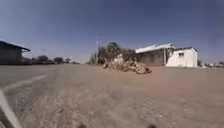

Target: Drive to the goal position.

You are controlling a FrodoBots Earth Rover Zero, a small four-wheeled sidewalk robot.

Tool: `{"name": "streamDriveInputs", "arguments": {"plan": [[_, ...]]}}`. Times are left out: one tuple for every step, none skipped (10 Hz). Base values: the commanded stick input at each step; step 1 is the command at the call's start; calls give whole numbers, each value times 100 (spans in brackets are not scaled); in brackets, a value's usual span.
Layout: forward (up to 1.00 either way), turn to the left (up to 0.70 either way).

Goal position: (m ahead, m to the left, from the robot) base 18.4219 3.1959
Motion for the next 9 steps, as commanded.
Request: {"name": "streamDriveInputs", "arguments": {"plan": [[70,0],[70,0],[70,0],[70,0],[70,0],[70,0],[70,0],[70,0],[70,11]]}}
